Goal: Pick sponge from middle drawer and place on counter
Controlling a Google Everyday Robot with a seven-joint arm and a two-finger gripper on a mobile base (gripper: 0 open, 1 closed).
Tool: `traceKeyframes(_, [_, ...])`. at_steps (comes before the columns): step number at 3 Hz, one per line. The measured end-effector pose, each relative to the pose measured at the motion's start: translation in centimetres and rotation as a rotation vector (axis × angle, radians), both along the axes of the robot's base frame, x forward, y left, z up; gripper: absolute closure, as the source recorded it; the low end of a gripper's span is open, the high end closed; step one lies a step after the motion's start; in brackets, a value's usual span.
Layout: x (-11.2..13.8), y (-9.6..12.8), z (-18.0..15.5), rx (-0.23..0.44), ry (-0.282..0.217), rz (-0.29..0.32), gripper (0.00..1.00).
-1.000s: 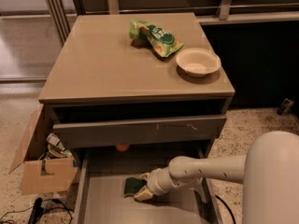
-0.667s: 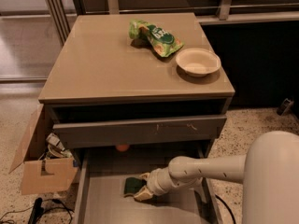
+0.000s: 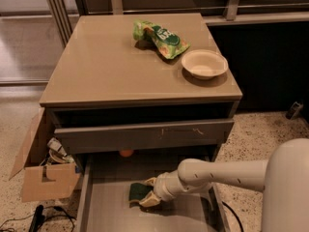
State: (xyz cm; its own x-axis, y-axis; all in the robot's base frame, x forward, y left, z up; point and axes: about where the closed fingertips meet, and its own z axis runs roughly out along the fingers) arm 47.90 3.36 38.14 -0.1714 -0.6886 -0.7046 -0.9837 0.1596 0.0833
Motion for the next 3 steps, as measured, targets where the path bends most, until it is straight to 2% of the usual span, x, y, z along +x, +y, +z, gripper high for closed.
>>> traceKeyframes(2, [-1.2,-2.6,10.0,0.027,-0.096,0.021,1.0])
traceKeyframes(3, [-1.3,-4.3,16.0,0.009,-0.16,0.034,1.0])
